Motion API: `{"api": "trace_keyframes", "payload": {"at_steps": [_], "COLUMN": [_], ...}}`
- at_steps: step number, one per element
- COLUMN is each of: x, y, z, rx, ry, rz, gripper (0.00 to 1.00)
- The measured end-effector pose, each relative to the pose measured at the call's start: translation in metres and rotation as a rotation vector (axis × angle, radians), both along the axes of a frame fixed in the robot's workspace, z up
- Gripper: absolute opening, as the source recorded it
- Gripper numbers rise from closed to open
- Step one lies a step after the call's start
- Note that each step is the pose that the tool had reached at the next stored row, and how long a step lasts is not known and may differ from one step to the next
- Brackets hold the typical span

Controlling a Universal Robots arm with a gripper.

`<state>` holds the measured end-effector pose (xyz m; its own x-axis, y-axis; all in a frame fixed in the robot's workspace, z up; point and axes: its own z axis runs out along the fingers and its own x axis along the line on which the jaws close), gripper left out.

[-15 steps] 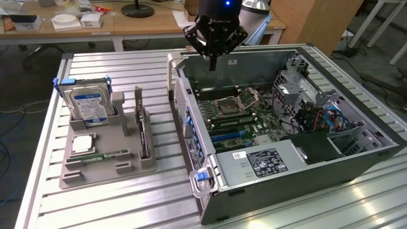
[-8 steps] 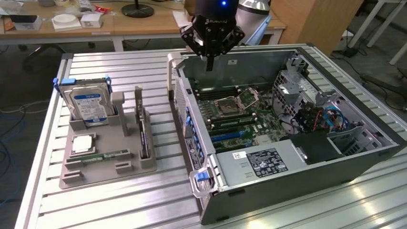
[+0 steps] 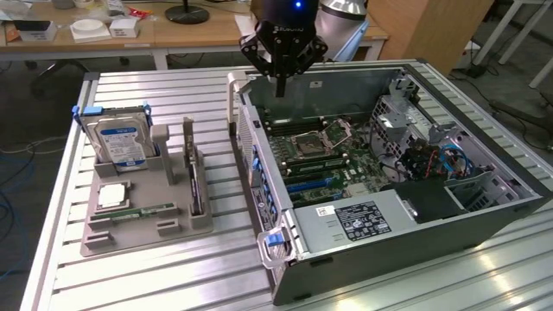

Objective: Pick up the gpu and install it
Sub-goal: 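Reach for the gpu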

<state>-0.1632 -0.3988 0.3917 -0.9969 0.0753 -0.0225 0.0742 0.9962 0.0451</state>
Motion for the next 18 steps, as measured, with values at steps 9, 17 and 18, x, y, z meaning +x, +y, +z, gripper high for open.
{"api": "trace_keyframes", "payload": {"at_steps": [9, 17, 18], "x": [-0.009, -0.015, -0.016], "y": [0.0000, 0.0000, 0.0000], "z": [-0.0004, -0.0008, -0.0008], "rx": [0.0000, 0.0000, -0.0001], "ry": [0.0003, 0.0009, 0.0010], "rz": [0.000, 0.000, 0.000], "gripper": [0.10, 0.10, 0.10]}}
